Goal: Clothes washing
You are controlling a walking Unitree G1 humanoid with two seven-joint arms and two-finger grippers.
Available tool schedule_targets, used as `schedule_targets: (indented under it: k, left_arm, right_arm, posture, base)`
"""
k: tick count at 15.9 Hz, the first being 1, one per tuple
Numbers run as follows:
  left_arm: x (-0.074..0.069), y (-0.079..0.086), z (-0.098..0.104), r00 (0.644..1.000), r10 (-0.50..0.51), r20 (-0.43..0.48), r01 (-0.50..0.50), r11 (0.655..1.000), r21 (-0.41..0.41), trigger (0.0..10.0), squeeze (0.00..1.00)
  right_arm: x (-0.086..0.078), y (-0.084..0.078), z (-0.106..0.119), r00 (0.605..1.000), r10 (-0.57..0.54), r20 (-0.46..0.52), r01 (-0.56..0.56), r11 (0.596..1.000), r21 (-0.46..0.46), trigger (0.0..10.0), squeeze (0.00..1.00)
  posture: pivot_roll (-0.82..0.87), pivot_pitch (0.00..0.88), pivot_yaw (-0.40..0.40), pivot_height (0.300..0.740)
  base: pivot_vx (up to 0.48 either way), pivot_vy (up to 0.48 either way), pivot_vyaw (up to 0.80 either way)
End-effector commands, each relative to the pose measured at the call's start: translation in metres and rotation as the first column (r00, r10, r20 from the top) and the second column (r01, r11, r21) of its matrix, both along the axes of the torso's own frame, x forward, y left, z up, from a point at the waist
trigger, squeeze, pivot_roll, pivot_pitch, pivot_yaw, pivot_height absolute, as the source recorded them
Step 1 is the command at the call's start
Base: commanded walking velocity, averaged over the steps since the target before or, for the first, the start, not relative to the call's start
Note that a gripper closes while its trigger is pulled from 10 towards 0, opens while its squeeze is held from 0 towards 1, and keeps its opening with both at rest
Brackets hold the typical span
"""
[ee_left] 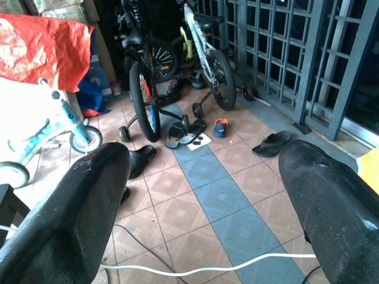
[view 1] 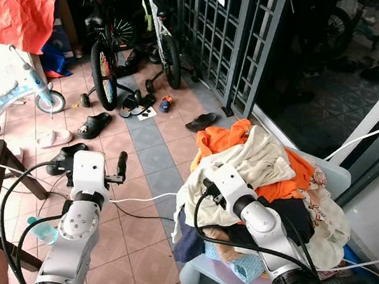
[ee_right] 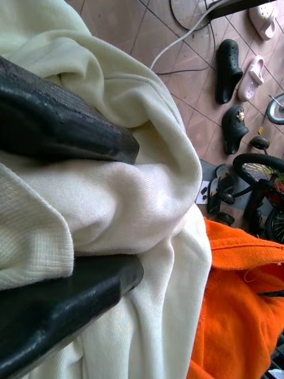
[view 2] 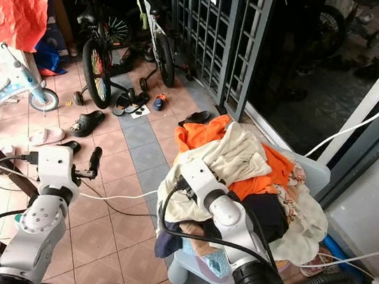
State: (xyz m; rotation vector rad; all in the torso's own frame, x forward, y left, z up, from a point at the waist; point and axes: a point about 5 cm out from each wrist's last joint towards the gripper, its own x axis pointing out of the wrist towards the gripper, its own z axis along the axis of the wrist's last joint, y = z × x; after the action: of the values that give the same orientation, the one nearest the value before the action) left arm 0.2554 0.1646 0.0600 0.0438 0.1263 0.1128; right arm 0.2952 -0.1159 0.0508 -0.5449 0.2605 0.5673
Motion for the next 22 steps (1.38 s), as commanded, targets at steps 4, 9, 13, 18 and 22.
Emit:
schedule_targets:
  k: [4, 9, 13, 18, 22]
  left_arm:
    - [-0.002, 0.000, -0.001, 1.000, 0.007, -0.009, -0.007, 1.000, 0.009, 10.0, 0.00]
    - [0.000, -0.004, -0.002, 1.000, -0.003, -0.003, 0.003, 1.000, -0.003, 10.0, 0.00]
    - [0.000, -0.003, -0.002, 1.000, 0.005, -0.002, -0.005, 1.000, -0.004, 10.0, 0.00]
    - [0.003, -0.006, -0.001, 1.000, 0.010, 0.007, -0.010, 1.000, -0.016, 10.0, 0.00]
    - [0.010, -0.011, 0.003, 1.000, 0.012, 0.015, -0.012, 1.000, -0.009, 10.0, 0.00]
  right_arm:
    - [-0.005, -0.012, -0.010, 0.998, -0.049, -0.043, 0.049, 0.999, -0.015, 0.0, 0.00]
    - [-0.006, -0.018, -0.005, 0.995, -0.095, -0.005, 0.095, 0.995, 0.034, 0.0, 0.00]
    - [-0.001, -0.018, 0.046, 0.965, -0.191, 0.180, 0.115, 0.925, 0.362, 0.0, 0.00]
    - [-0.005, -0.023, 0.097, 0.901, -0.323, 0.288, 0.110, 0.814, 0.570, 0.0, 0.00]
    - [-0.015, -0.021, 0.083, 0.896, -0.372, 0.241, 0.178, 0.800, 0.574, 0.0, 0.00]
  posture:
    - [-0.04, 0.000, 0.082, 0.740]
    - [-0.07, 0.000, 0.085, 0.740]
    - [-0.07, 0.000, 0.086, 0.740]
    - [-0.07, 0.000, 0.078, 0.740]
    - [-0.08, 0.000, 0.112, 0.740]
  base:
    - [0.000, 0.000, 0.00]
    - [0.000, 0.000, 0.00]
    - [0.000, 0.000, 0.00]
    - [0.000, 0.000, 0.00]
    - [0.000, 0.000, 0.00]
